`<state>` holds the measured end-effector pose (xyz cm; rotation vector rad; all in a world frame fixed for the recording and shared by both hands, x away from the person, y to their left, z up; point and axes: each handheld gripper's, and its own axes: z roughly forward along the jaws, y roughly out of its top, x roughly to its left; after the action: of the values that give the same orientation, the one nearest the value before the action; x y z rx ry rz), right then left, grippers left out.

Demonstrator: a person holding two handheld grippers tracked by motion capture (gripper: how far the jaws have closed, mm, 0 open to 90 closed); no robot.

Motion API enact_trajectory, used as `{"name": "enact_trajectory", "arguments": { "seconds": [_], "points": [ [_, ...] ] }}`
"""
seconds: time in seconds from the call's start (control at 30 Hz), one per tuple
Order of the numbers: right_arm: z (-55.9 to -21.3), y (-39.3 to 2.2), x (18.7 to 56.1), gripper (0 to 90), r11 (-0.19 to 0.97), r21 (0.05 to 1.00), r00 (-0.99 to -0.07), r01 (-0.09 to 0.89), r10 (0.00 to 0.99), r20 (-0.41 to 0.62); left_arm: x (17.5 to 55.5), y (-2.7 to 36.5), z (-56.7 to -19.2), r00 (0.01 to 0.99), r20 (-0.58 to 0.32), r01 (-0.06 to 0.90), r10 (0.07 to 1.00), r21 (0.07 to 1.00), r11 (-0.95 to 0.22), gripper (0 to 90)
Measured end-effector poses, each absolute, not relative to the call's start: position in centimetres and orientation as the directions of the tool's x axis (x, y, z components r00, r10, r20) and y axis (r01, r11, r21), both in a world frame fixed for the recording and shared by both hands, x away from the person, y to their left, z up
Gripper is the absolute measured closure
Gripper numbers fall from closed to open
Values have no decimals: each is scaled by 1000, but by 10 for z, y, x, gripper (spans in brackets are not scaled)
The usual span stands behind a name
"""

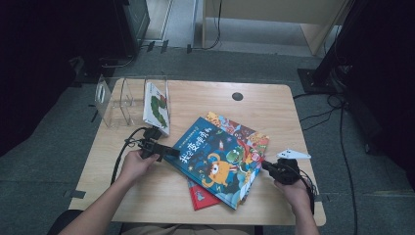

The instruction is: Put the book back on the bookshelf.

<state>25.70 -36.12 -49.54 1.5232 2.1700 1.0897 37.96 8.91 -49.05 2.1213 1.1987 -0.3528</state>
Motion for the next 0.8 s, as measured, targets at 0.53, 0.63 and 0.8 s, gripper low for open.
{"name": "enact_trajectory", "arguments": {
  "seconds": [0.53,0.63,0.8],
  "points": [
    [-496,-356,279,898,155,717,-392,679,903,176,364,96,-492,521,-544,850,658,406,-337,510],
    [-496,-356,285,900,152,722,-388,675,905,173,360,96,-493,518,-547,852,658,401,-338,506],
    [-497,-354,289,900,145,722,-379,677,909,173,357,97,-493,513,-558,856,653,393,-336,503]
  ]
}}
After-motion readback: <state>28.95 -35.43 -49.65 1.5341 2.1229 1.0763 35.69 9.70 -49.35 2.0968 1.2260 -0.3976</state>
